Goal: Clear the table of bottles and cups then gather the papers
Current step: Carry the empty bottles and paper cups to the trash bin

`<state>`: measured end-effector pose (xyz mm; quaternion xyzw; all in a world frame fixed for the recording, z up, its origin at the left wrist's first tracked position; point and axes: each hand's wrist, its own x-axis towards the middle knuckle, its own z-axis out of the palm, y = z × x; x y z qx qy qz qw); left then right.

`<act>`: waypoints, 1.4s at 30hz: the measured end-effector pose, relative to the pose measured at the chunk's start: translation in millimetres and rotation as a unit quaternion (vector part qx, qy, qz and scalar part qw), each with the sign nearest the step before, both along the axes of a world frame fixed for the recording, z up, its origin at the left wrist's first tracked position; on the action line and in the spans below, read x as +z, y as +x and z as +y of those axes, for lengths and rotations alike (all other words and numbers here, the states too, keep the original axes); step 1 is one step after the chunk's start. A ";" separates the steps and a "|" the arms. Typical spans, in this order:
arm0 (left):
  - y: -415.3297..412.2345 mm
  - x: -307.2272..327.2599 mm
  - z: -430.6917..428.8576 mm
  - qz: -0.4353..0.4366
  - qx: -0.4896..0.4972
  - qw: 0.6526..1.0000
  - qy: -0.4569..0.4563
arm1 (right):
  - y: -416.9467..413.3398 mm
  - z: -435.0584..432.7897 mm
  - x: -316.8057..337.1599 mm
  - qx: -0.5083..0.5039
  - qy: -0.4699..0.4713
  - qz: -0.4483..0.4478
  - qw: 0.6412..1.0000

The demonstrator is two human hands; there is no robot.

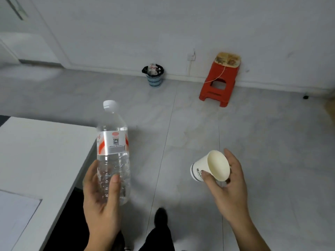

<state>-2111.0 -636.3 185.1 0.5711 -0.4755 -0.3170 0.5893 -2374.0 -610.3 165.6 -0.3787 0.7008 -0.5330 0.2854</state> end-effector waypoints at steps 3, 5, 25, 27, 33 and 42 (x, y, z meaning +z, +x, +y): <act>-16.7 -20.5 -73.6 -0.006 0.039 0.999 0.007 | -16.6 -89.9 -17.0 0.032 0.009 0.005 0.999; -28.5 -31.1 -130.2 -0.006 0.052 0.999 0.008 | -27.8 -153.0 -26.4 0.043 0.008 0.010 0.999; -163.3 -22.1 -717.8 -0.019 0.038 0.999 0.000 | -159.5 -717.3 -35.8 0.023 0.024 0.004 0.999; -175.1 -16.7 -766.1 -0.024 0.045 0.999 -0.003 | -170.3 -773.6 -31.0 0.043 0.021 -0.003 0.999; -192.2 7.3 -915.4 -0.015 0.084 0.996 -0.018 | -192.1 -962.3 0.2 0.104 0.016 0.022 0.994; -182.9 -32.0 -1117.5 0.024 0.113 0.991 0.065 | -174.9 -1193.0 -26.1 0.140 0.045 0.029 0.989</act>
